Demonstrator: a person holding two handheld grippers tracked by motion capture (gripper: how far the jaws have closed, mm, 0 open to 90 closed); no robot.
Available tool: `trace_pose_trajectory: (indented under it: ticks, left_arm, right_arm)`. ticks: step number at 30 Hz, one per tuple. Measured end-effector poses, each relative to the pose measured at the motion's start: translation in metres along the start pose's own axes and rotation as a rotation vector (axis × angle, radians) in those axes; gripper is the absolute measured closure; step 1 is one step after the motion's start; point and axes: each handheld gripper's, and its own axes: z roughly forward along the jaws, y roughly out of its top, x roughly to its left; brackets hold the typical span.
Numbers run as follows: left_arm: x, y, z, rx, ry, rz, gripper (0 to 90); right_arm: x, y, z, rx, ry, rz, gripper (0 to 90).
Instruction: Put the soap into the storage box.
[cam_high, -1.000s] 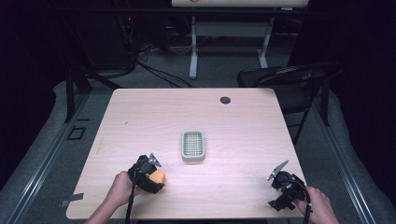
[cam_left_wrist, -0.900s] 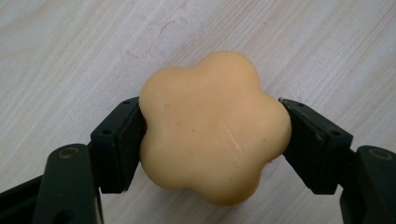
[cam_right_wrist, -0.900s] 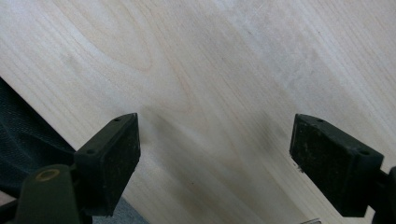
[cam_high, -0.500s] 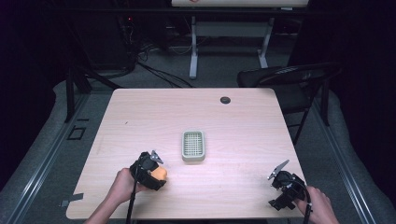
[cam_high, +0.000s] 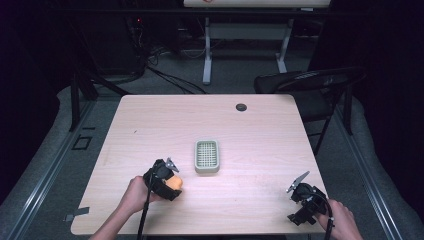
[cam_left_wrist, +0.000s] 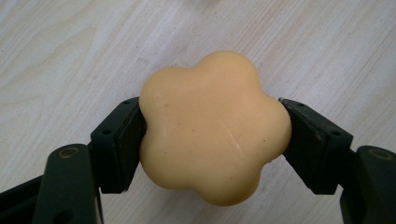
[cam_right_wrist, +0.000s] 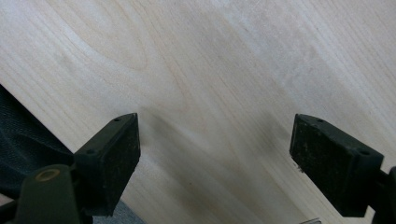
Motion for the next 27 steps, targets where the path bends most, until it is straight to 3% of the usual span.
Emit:
trace_pose_trajectory:
  ticks: [10,13,16,27]
  left_arm:
    - [0.001,0.008,-0.001,-0.005,-0.006,0.012,27.2]
    - [0.001,0.010,-0.002,-0.008,-0.003,0.012,27.2]
    - [0.001,0.011,-0.003,-0.014,-0.001,0.012,27.2]
    - [0.003,0.019,-0.007,-0.034,0.000,0.016,27.3]
  right_arm:
    - [0.000,-0.001,0.001,-0.002,-0.009,0.008,15.9]
    - [0.001,-0.002,0.002,-0.027,-0.002,0.026,15.9]
    - [-0.001,0.000,-0.001,0.017,-0.005,-0.011,15.9]
    - [0.000,-0.001,0.001,-0.003,-0.010,0.010,15.9]
